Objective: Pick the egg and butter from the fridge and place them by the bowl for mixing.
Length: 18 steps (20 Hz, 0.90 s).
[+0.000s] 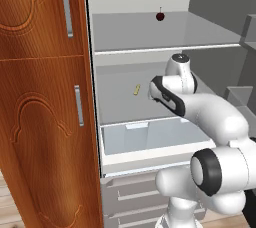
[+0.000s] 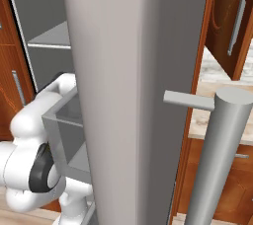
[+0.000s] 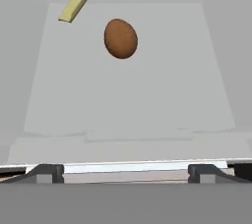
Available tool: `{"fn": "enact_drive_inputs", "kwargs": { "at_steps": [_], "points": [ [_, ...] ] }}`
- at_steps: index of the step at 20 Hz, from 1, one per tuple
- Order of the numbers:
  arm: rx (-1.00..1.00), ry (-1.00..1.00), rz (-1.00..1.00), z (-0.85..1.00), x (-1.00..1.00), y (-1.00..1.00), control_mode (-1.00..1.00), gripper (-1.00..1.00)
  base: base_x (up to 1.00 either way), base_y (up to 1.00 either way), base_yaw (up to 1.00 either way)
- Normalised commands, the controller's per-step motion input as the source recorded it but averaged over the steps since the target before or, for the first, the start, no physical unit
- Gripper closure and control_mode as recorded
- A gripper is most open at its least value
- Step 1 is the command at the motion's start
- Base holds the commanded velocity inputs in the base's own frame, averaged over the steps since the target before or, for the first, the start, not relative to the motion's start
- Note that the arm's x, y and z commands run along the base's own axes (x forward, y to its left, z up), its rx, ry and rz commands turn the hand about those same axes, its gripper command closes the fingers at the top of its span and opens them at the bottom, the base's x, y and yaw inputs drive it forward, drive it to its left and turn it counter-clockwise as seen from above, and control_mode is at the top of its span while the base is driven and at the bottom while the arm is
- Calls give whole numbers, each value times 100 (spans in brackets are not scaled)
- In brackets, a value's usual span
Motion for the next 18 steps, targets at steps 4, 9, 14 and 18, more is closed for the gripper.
{"fn": "enact_drive_inputs", "kwargs": {
  "at_steps": [4,9,14,18],
  "points": [
    [0,-1,5,0,18,0,-100,-100,0,0,0],
    [0,0,3,0,9,0,-100,-100,0,0,0],
    [0,0,2,0,12,0,-100,-100,0,0,0],
    [0,0,1,-1,12,0,-100,-100,0,0,0]
  ]
}}
